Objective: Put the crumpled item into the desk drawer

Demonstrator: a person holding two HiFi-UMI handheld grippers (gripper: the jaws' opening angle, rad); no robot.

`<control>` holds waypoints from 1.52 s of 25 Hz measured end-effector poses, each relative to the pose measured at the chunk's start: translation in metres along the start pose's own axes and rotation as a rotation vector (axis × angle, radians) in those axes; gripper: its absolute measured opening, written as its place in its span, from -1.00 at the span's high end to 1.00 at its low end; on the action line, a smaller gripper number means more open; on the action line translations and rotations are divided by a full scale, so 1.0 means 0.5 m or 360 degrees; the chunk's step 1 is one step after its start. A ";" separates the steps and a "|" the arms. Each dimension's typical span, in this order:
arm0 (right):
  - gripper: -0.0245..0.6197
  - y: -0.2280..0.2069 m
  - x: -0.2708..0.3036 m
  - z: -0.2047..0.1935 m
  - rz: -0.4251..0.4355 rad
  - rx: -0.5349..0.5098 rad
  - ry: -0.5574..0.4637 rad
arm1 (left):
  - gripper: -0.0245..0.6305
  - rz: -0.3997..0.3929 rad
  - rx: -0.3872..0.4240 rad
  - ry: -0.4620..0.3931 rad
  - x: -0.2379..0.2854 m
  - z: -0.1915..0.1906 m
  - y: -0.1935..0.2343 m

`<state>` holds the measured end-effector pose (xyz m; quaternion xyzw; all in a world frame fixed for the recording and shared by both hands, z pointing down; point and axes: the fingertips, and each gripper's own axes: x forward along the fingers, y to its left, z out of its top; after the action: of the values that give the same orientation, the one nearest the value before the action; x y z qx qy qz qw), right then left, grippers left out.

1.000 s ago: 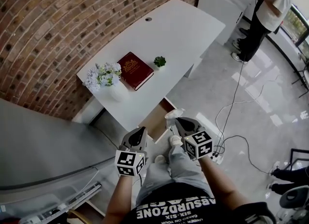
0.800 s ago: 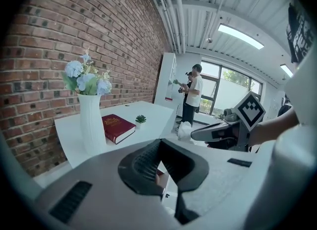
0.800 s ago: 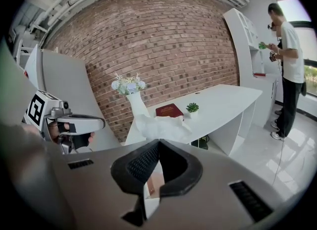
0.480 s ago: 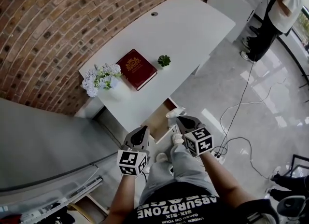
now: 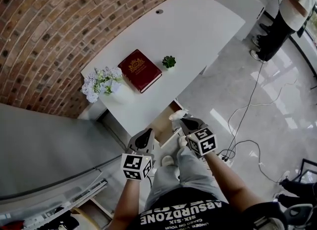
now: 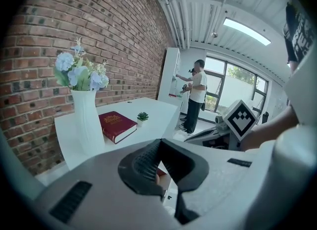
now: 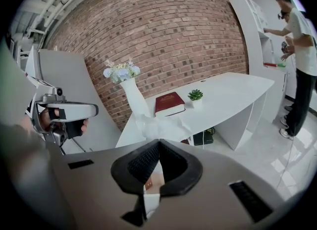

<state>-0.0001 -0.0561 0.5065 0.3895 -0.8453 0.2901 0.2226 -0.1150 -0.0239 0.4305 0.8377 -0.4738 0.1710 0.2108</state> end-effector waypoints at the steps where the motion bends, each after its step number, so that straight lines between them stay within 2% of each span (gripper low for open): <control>1: 0.93 -0.002 0.003 -0.003 0.0003 -0.0003 0.0008 | 0.91 0.0002 0.0000 0.0004 0.001 -0.001 -0.001; 22: 0.93 -0.057 0.092 -0.048 0.0065 -0.0030 0.0106 | 0.91 0.0110 -0.0051 0.0058 0.026 -0.046 0.011; 38: 0.93 -0.104 0.140 -0.084 0.0118 -0.0109 0.0197 | 0.91 0.0170 -0.0143 0.0068 0.107 -0.111 0.012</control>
<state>0.0054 -0.0926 0.5958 0.3313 -0.8532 0.2927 0.2768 -0.0987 -0.0367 0.5050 0.7972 -0.5203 0.1785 0.2488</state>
